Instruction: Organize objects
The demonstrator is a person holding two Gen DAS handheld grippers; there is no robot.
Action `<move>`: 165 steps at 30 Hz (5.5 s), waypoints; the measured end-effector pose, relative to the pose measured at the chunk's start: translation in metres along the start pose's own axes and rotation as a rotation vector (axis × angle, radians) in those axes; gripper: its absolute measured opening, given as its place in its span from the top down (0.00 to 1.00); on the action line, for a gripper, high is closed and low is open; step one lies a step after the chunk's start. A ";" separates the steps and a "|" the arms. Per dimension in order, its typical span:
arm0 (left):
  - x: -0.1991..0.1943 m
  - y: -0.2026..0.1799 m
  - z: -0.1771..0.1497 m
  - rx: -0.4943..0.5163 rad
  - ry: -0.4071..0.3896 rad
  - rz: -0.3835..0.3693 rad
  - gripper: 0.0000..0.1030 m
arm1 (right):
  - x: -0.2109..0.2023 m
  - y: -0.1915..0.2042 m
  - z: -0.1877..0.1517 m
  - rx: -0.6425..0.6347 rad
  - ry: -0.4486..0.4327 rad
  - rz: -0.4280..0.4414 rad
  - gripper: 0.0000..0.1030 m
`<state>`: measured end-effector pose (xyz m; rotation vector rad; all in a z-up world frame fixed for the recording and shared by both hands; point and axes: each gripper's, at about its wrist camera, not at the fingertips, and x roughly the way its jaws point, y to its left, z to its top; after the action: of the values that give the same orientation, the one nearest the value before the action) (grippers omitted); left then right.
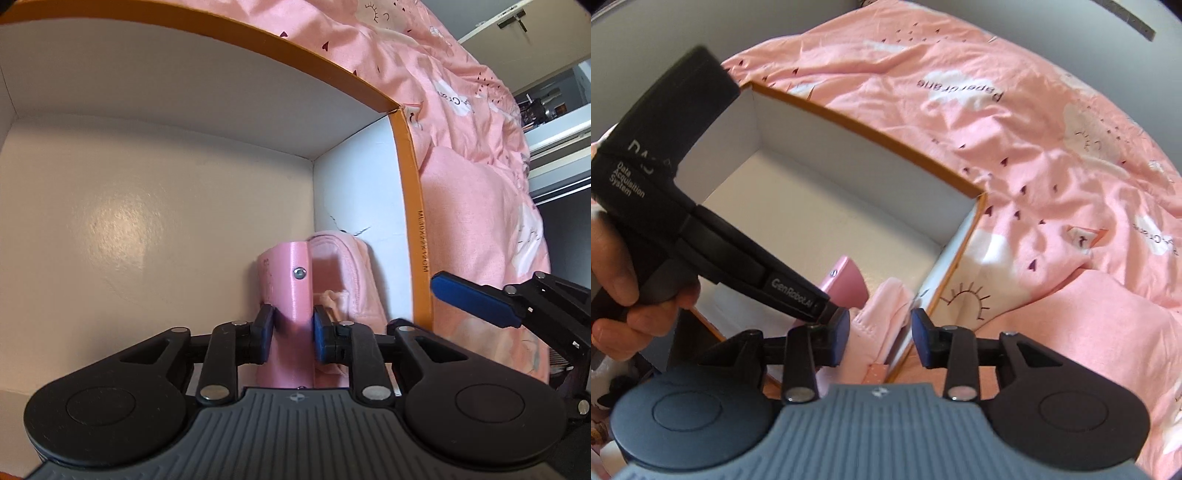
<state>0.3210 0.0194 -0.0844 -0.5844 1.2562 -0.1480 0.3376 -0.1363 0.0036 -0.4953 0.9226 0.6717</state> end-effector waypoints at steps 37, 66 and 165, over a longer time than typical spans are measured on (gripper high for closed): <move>-0.064 -0.019 -0.026 0.211 -0.139 -0.042 0.74 | -0.059 0.013 -0.037 0.167 -0.141 -0.053 0.65; -0.103 0.100 -0.136 -0.090 -0.269 0.123 0.28 | 0.003 0.126 -0.115 0.473 -0.190 0.090 0.54; -0.158 0.023 -0.075 0.158 -0.508 0.025 0.64 | -0.065 0.052 0.002 0.530 -0.338 0.100 0.77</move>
<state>0.1965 0.0793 0.0253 -0.4332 0.7503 -0.0699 0.2739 -0.1193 0.0540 0.1344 0.7655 0.5500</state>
